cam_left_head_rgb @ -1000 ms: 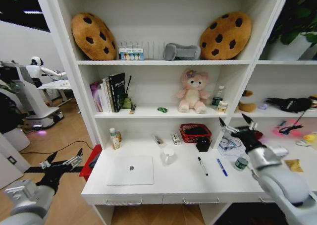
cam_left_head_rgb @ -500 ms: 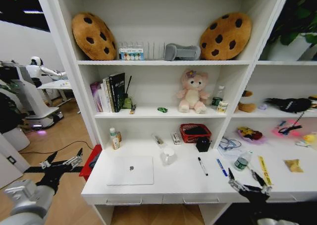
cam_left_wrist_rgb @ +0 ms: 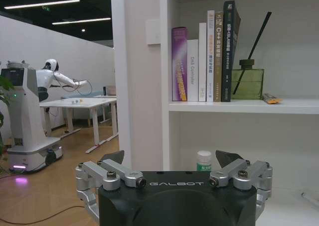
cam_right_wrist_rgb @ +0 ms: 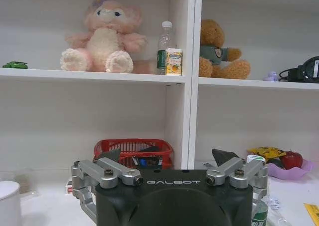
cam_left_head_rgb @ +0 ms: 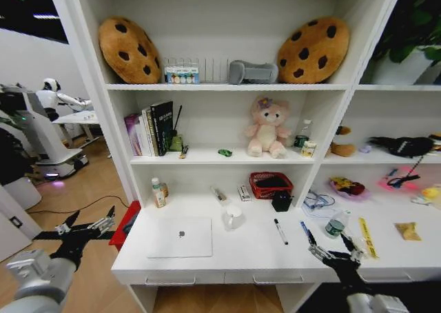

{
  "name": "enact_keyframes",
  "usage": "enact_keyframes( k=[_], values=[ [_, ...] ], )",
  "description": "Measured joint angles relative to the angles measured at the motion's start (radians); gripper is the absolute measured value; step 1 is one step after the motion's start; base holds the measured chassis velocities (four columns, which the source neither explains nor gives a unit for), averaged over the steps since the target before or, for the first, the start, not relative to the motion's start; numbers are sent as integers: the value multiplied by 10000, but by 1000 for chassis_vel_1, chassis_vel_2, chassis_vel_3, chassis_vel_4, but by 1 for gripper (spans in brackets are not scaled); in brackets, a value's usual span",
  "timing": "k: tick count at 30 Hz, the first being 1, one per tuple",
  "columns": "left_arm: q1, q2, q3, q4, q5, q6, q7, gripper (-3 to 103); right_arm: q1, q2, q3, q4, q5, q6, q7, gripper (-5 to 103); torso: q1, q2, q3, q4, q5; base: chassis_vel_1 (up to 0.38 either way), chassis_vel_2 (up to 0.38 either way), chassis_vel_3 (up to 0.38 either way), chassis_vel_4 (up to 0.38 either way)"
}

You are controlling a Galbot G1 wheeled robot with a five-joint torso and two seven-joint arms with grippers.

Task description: Organize the objects on the table.

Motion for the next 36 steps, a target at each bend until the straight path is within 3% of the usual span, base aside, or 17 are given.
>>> enact_keyframes(
  k=[12, 15, 17, 19, 22, 30, 34, 36],
  values=[
    [0, -1, 2, -2, -1, 0, 6, 100, 823, -704, -808, -456, 263, -370, 150, 100, 1, -2, 2, -3, 0, -223, -227, 215, 217],
    [1, -2, 2, -7, 0, 0, 7, 100, 1249, -958, -1512, -521, 483, -913, 529, 100, 0, -2, 2, 3, 15, -178, -189, 154, 145],
    [-1, -2, 4, -5, -1, 0, 7, 100, 1853, -1284, -2375, -631, 855, -1764, 1024, 100, 1, -1, 0, -3, -11, -21, -110, 47, 20],
    [0, -2, 4, -5, -1, 0, 7, 100, 2155, -1419, -2700, -794, 912, -1987, 1183, 100, 1, -2, 1, -4, 1, -56, -28, 3, -14],
    [0, -1, 2, -2, 0, 0, 2, 100, 3269, -1813, -3687, -1593, 1056, -2391, 1520, 100, 1, -1, 1, 1, -12, 44, 88, -47, -52],
    [0, -1, 0, -1, 1, 0, 0, 100, 4364, -2101, -4573, -2614, 1239, -2724, 1812, 100, 1, -1, 1, 2, -1, 27, 52, -18, -23],
    [0, -1, 1, -1, 0, 0, 4, 100, 5693, -2177, -5556, -3723, 1704, -3458, 2537, 95, 1, -2, 2, -2, 4, 0, 0, 0, 0],
    [0, -1, 0, -1, 1, 0, 3, 100, 6983, -2183, -6162, -4437, 2472, -4070, 2910, 95, 1, -2, 1, -1, -1, 0, 0, 0, 0]
  ],
)
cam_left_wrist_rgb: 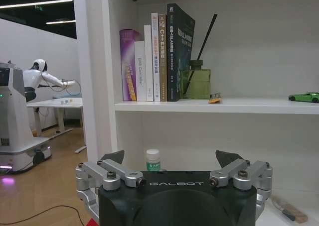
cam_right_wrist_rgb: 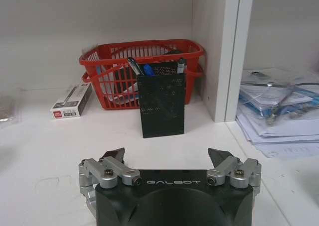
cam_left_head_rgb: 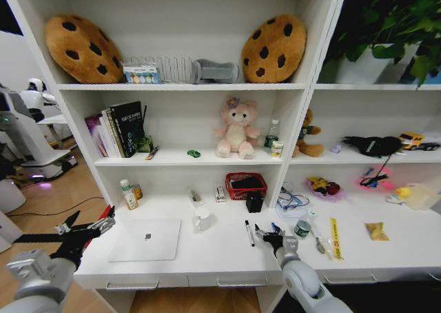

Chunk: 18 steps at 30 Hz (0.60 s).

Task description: Organize the objects on the table.

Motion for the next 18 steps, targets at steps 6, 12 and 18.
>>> enact_keyframes(
  k=[6, 12, 18],
  values=[
    [0, 0, 1, 0, 0, 0, 0, 100, 1081, -11, -799, -527, 365, -210, 150, 94, 0, 0, 0, 0, -2, 0, 0, 0, 0],
    [0, 0, 1, 0, 0, -1, 0, 100, 1644, 354, -1577, -862, 343, -450, 488, 93, 0, 0, -1, 1, -2, 0, 0, 0, 0],
    [0, 0, 1, 0, 0, 0, -1, 100, 1920, 627, -2048, -1256, 259, -607, 845, 94, 0, 0, -1, 1, 0, 0, 0, 0, 0]
  ],
)
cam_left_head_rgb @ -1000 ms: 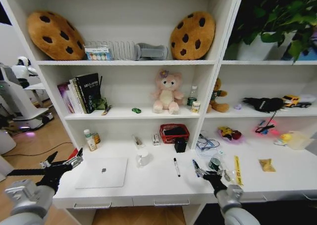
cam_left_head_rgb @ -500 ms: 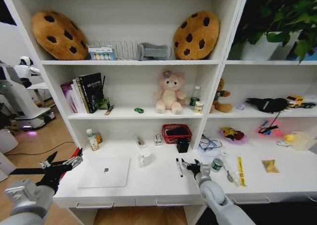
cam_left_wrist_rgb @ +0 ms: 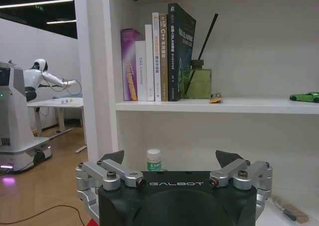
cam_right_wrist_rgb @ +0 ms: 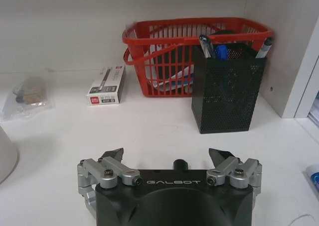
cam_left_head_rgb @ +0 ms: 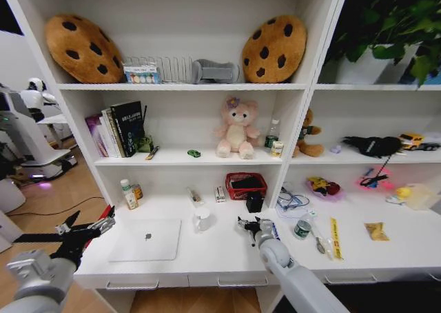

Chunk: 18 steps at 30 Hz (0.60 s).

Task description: Organize the objects on the table.

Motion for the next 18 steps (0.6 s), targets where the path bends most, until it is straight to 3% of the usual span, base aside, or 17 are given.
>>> enact_keyframes(
  k=[6, 14, 18],
  values=[
    [0, 0, 0, 0, 0, 0, 0, 100, 65, -3, -91, -171, 48, -93, 138, 96, 0, 0, 0, 0, -1, 0, 0, 0, 0],
    [0, 0, 0, 0, 0, 0, 0, 100, 22, -49, -70, -298, 206, -119, 179, 93, 0, 2, 0, -1, -1, 0, 0, 0, 0],
    [-1, 0, 0, 0, 0, 0, 0, 100, 115, -82, -120, -310, 342, -221, 265, 83, -2, 2, -1, -1, 0, 0, 0, 0, 0]
  ],
)
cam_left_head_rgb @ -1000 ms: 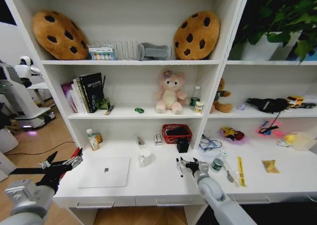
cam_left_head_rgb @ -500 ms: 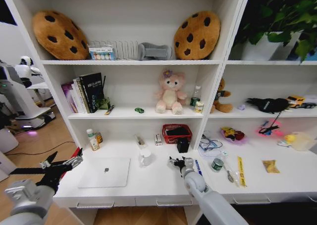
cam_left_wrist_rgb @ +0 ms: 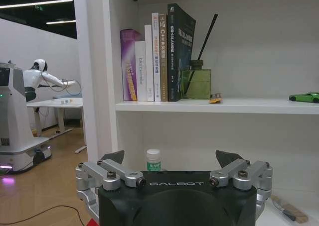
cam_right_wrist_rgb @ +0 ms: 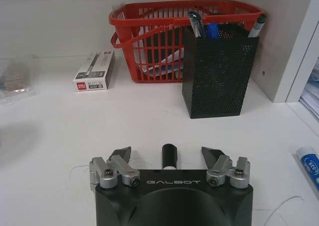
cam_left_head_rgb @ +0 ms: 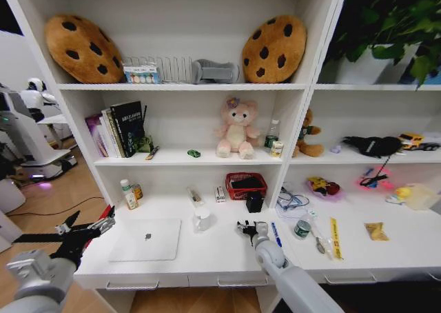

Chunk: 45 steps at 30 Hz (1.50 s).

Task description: Organize the objects on the table.

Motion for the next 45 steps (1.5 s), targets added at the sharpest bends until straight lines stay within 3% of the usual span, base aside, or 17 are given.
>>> enact_keyframes(
  k=[2, 3, 5, 7, 9, 17, 20, 31, 33, 34, 36, 41, 45],
  values=[
    [0, 0, 0, 0, 0, 0, 0, 100, 34, -34, -24, 0, 46, -36, 16, 78, 0, 1, 0, 0, -1, 0, 0, 0, 0],
    [0, 0, 0, 0, 0, 0, 0, 100, 69, -87, -79, 2, 75, -64, 34, 67, 0, 1, 0, 0, -1, 0, 0, 0, 0],
    [0, 0, 0, 0, 0, 0, 0, 100, 80, -113, -101, 9, 87, -80, 53, 67, 0, 0, 0, 0, -1, 0, 0, 0, 0],
    [0, 0, 0, 0, 0, 1, 0, 100, 84, -161, -124, 64, 192, -125, 112, 51, 0, 0, 0, 0, 0, 0, 0, 0, 0],
    [0, 0, 0, 0, 0, 0, 0, 100, 80, -181, -124, 78, 212, -132, 122, 51, 0, 1, 0, 0, 0, 0, 0, 0, 0],
    [0, 0, 0, 0, 0, 0, 0, 100, -40, -337, -31, 210, 428, -190, 120, 18, 0, 1, 0, 0, 1, 0, 0, 0, 0],
    [0, 0, 0, 0, 0, 0, 0, 100, -53, -379, 34, 212, 487, -204, 119, 13, 0, 1, 0, 1, 1, 0, 0, 0, 0],
    [0, 0, 0, 0, 0, 0, 0, 100, -81, -557, 195, 301, 635, -203, 8, 13, 0, 0, 1, 0, 3, 0, 0, 0, 0],
    [0, 0, 0, 0, 0, 0, 0, 100, -193, -1030, 459, 1227, -37, 999, -1212, 13, 1, -2, 2, -1, 1, 0, 0, 0, 0],
    [0, 0, 0, 0, 0, 0, 0, 100, -193, -1030, 459, 1227, -37, 999, -1212, 13, 1, -2, 2, -1, 1, 0, 0, 0, 0],
    [0, 0, 0, 0, 0, 0, 0, 100, -17, -1383, 617, 1569, -714, 2248, -2081, 13, 1, -1, 2, -1, 0, 0, 0, 0, 0],
    [0, 0, 0, 0, 0, 0, -4, 100, 549, -1421, 713, 705, -1430, 3133, -2566, 13, 1, -2, 2, -1, 1, 0, 0, 0, 0],
    [0, 0, 1, 0, 0, 0, 0, 100, 1464, -1189, 623, -932, -2056, 4378, -3169, 13, 3, -3, 2, -1, 3, 0, 0, 0, 0]
  ],
)
